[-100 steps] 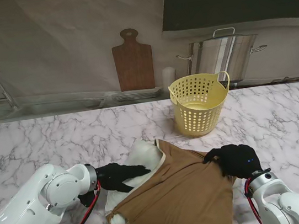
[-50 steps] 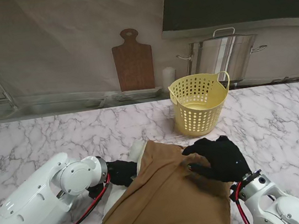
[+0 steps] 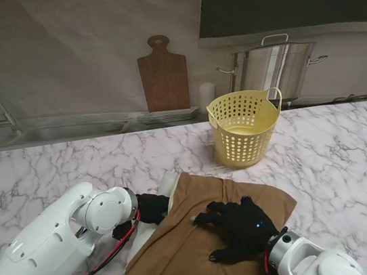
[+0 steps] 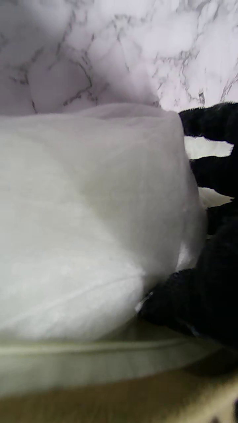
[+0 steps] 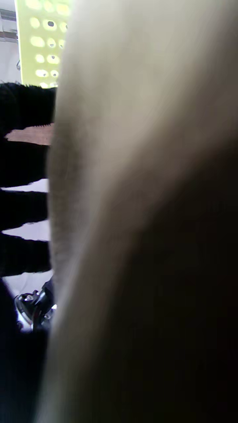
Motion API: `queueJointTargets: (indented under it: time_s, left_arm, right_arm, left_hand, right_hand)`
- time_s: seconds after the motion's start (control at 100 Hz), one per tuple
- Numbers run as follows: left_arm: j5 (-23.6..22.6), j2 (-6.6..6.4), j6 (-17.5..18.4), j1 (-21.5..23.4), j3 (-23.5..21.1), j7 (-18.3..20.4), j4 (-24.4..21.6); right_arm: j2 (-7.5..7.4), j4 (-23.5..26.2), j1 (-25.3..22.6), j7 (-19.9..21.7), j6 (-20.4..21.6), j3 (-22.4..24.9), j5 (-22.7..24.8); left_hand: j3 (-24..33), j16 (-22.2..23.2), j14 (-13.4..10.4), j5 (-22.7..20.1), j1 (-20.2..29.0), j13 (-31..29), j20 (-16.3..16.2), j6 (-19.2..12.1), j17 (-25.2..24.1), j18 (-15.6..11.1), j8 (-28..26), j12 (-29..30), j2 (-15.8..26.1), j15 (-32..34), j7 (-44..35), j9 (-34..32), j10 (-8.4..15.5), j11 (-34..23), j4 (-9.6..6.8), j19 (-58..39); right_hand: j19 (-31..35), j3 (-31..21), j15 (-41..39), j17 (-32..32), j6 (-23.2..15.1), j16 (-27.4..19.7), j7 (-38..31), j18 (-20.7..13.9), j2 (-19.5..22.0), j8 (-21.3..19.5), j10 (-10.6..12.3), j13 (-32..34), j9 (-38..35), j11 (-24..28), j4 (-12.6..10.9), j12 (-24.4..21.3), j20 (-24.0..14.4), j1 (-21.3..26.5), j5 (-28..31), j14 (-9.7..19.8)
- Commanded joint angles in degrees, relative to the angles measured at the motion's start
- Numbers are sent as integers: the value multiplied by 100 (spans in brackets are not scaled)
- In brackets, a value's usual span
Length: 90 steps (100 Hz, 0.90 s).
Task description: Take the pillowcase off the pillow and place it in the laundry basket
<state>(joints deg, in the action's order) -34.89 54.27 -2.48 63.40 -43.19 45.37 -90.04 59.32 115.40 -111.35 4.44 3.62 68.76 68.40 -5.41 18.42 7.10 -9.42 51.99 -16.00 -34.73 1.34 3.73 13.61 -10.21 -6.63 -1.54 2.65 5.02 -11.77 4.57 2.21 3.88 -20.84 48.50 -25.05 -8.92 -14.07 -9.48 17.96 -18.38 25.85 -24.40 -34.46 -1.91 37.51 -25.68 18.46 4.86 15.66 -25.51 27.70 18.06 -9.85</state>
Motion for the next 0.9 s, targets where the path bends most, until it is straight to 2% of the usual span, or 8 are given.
queueJointTargets:
  time_s: [0.0, 0.03, 0.1, 0.2, 0.42, 0.48, 0.58, 0.89]
  left_arm:
    - [-135, -69, -28, 190, -19, 163, 278]
    - [-154, -68, 15, 229, -66, 154, 269]
    - [-215, -78, 113, 305, -153, 182, 233]
    - [-318, -97, 212, 365, -225, 257, 195]
    - [-467, -125, 306, 398, -282, 376, 179]
    - [-504, -130, 320, 397, -281, 399, 181]
    - [-611, -121, 375, 484, -386, 373, 144]
    - [-1336, 89, 987, 1711, -1857, -575, -624]
  right_arm:
    - [-2, -202, 59, 55, -89, -19, 39]
    - [-3, -259, 91, 77, -112, -21, 9]
    - [-6, -354, 127, 166, -125, 27, -59]
    - [-10, -483, 108, 77, -54, 194, 81]
    - [-24, -506, -204, -181, 173, 809, 735]
    - [-22, -553, -243, -263, 259, 922, 735]
    - [-24, -591, -242, -187, 276, 931, 684]
    - [-31, -904, 289, -287, 208, 409, 417]
  left_hand:
    - [299, 232, 595, -246, 498, -376, -111, 694, -2, 216, -146, -225, 396, 475, -459, -308, -1157, -260, -189, -470]
    - [295, 232, 585, -233, 483, -367, -109, 658, -11, 218, -148, -227, 379, 472, -459, -297, -1140, -257, -192, -472]
    - [293, 230, 580, -209, 455, -349, -100, 622, -28, 219, -155, -233, 309, 465, -459, -267, -1148, -253, -202, -469]
    - [308, 226, 557, -202, 431, -340, -78, 599, -47, 227, -164, -237, 175, 460, -461, -241, -1145, -248, -228, -451]
    - [337, 223, 547, -228, 416, -348, -48, 587, -43, 228, -175, -241, -46, 463, -465, -247, -1150, -253, -272, -428]
    - [344, 223, 537, -236, 407, -350, -45, 587, -32, 214, -177, -242, -44, 464, -467, -249, -1149, -254, -278, -429]
    - [358, 230, 539, -264, 425, -369, -46, 580, -13, 207, -182, -247, -45, 477, -472, -274, -1151, -265, -284, -437]
    - [374, 317, 546, -665, 400, -589, -102, 595, 97, 150, -279, -308, 88, 615, -634, -599, -1150, -379, -282, -677]
  right_hand:
    - [638, -62, -965, -465, -573, 697, -613, -194, -10, -463, 467, 1151, -1077, 749, -339, 608, -473, 1497, 534, 616]
    - [766, -399, -1155, -590, -648, 884, -800, -244, -22, -554, 544, 1429, -1447, 918, -351, 806, -549, 1634, 784, 691]
    - [1253, -1941, -1805, -1037, -846, 1366, -1748, -523, -478, -235, 597, 2226, -2917, 795, 246, 2024, -693, 2063, 1623, 900]
    - [1686, -2885, -2522, -1422, -830, 1710, -2468, -684, -501, -19, 710, 2865, -3720, 1337, 472, 2392, -709, 2236, 2759, 929]
    - [1701, -3151, -2811, -1412, -969, 1860, -2984, -608, -363, -302, 762, 2903, -3689, 1782, 584, 2835, -584, 2238, 3237, 955]
    - [1725, -3277, -2921, -1416, -956, 1927, -3238, -593, -375, -606, 716, 2885, -3652, 1868, 634, 2977, -556, 2252, 3379, 937]
    - [1768, -3305, -3026, -1447, -947, 1982, -3247, -602, -348, -693, 682, 2895, -3651, 1912, 651, 3039, -560, 2234, 3368, 928]
    - [1987, -3276, -3203, -1599, -874, 2014, -3055, -730, -296, -632, 560, 2904, -3620, 1877, 597, 3020, -611, 2160, 3196, 939]
